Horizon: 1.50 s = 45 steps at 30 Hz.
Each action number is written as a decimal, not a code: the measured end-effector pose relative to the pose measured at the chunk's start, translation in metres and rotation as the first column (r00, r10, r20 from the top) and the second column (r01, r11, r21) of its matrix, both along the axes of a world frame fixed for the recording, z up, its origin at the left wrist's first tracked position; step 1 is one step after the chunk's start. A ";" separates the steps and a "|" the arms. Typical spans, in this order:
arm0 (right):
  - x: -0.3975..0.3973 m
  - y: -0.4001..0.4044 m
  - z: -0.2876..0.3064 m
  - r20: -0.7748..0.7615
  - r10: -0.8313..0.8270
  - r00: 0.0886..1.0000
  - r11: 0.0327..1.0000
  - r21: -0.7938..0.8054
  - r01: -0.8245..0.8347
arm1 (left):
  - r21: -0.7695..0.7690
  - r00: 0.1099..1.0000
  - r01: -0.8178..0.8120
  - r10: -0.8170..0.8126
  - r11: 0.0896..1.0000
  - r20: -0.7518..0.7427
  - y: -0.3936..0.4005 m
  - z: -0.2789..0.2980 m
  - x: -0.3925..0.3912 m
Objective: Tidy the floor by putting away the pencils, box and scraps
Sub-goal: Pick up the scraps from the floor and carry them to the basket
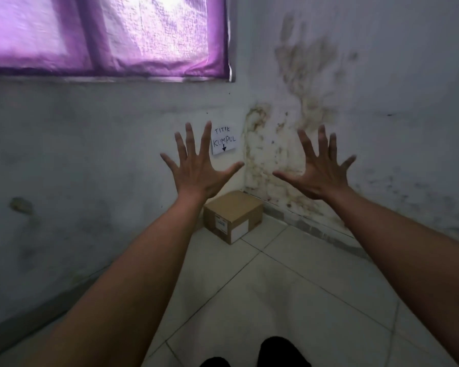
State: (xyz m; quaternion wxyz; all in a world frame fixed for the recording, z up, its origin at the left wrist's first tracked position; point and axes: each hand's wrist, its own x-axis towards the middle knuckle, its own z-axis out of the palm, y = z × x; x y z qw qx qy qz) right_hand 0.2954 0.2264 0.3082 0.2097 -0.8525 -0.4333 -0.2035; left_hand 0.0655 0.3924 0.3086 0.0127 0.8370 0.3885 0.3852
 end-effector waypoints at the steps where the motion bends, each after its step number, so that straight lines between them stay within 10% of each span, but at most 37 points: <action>1: -0.010 -0.008 0.004 -0.001 -0.002 1.000 1.000 0.007 0.002 | 0.011 1.000 0.013 -0.014 1.000 0.006 -0.007 0.004 -0.007; 11: -0.054 -0.078 -0.029 -0.148 -0.113 0.983 0.994 -0.029 0.109 | -0.201 0.964 0.264 -0.266 0.943 0.019 -0.064 -0.032 0.011; 22: -0.071 -0.151 -0.250 -0.456 -0.407 0.792 0.882 -0.421 0.210 | -0.734 0.865 0.221 -0.476 0.642 -0.156 -0.157 -0.290 0.052; 31: -0.119 -0.203 -0.437 -0.629 -0.716 0.302 0.687 -0.711 0.147 | -0.907 0.706 -0.174 -0.594 0.384 -0.387 -0.216 -0.460 0.019; 37: -0.177 -0.219 -0.509 -0.653 -0.712 -0.257 0.595 -0.756 0.273 | -0.927 0.618 -0.186 -0.695 0.324 -0.367 -0.232 -0.521 0.003; 45: -0.190 -0.192 -0.535 -0.840 -0.542 -0.001 0.740 -0.478 0.474 | -0.902 0.508 -0.052 -0.766 0.428 -0.393 -0.250 -0.538 -0.022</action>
